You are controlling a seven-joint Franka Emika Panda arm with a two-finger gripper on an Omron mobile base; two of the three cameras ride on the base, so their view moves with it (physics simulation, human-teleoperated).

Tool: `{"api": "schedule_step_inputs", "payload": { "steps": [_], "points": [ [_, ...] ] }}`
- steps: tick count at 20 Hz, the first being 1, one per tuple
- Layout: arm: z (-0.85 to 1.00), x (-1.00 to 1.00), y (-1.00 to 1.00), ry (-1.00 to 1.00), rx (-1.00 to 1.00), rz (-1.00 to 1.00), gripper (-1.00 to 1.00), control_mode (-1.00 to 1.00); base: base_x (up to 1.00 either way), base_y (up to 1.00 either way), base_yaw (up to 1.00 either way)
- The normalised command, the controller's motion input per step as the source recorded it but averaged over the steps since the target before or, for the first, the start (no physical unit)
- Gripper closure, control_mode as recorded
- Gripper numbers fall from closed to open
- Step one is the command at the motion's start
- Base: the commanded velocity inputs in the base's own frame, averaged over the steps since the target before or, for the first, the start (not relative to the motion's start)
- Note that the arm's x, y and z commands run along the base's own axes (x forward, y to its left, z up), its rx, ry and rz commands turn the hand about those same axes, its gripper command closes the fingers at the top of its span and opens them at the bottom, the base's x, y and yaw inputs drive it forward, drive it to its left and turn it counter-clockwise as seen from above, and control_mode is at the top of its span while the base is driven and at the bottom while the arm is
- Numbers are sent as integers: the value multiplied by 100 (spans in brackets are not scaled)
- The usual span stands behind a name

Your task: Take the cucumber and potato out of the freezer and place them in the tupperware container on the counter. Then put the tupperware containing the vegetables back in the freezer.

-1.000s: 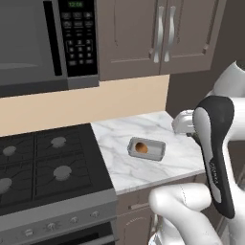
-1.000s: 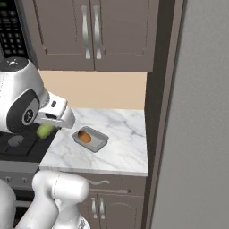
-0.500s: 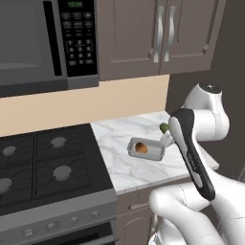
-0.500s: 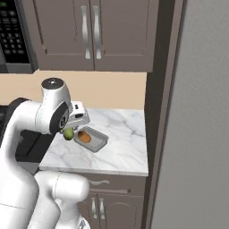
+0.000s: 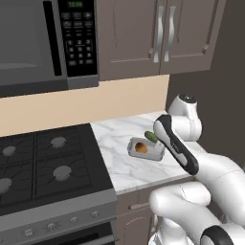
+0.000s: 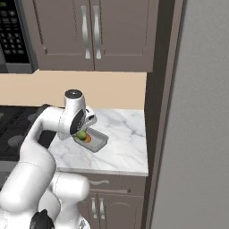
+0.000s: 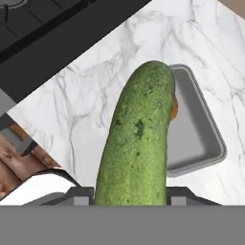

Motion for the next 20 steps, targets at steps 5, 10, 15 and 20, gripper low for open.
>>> {"api": "schedule_step_inputs", "payload": {
  "steps": [5,10,15,20],
  "points": [
    [-31,72,0,2,0,13,100,-100,0,0,0],
    [-38,62,0,8,0,2,100,-100,0,0,0],
    [-36,56,0,13,0,0,100,-100,0,0,0],
    [-25,44,0,12,1,0,100,-100,0,0,0]
  ]
}}
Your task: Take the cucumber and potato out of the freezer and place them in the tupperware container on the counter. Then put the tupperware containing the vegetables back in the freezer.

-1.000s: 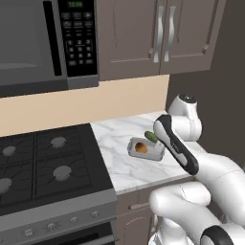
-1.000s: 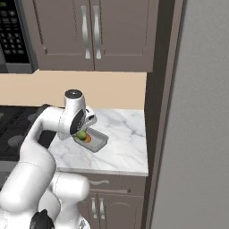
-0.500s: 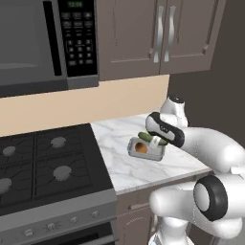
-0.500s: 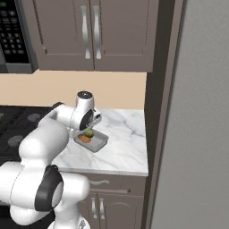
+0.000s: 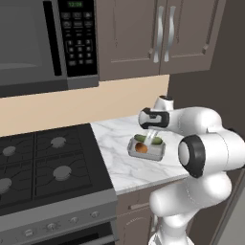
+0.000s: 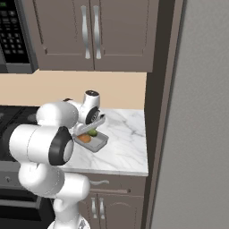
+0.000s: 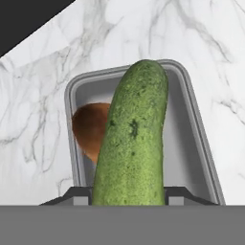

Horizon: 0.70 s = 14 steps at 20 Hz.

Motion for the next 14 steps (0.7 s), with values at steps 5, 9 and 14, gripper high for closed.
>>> {"api": "schedule_step_inputs", "payload": {
  "steps": [5,9,14],
  "points": [
    [-18,12,0,6,0,0,100,-100,0,0,0],
    [-19,0,0,0,0,0,100,-100,0,0,0],
    [-20,0,-2,0,0,0,100,-100,0,0,0]
  ]
}}
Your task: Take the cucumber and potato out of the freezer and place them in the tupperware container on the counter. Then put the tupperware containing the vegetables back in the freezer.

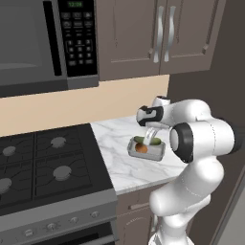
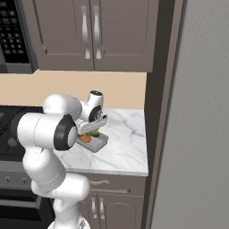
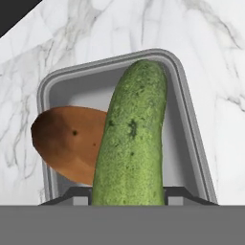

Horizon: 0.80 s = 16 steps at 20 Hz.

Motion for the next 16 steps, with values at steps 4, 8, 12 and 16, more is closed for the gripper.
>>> {"api": "schedule_step_inputs", "payload": {
  "steps": [4,8,12,16],
  "points": [
    [-20,-2,-12,0,0,0,100,-100,0,0,0],
    [-14,0,-24,-1,0,0,100,-100,0,0,0],
    [-13,0,-28,-1,0,0,100,-100,0,0,0],
    [-16,0,-9,0,0,0,100,-100,0,0,0]
  ]
}}
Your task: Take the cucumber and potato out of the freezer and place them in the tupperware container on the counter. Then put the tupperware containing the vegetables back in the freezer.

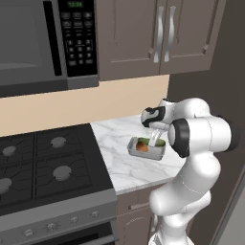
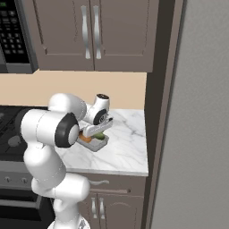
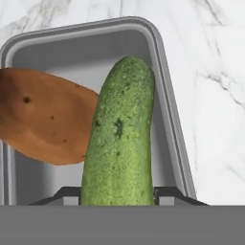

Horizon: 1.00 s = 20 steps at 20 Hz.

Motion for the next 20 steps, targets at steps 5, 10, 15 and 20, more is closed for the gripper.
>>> {"api": "schedule_step_inputs", "payload": {
  "steps": [5,10,15,20],
  "points": [
    [-14,-1,6,0,0,0,-100,-100,0,0,0],
    [-2,-11,25,-2,0,0,-100,-100,0,0,0],
    [11,-15,13,-8,0,-4,-100,-100,0,0,0],
    [34,-8,2,-10,-1,-12,-100,-100,0,0,0]
  ]
}}
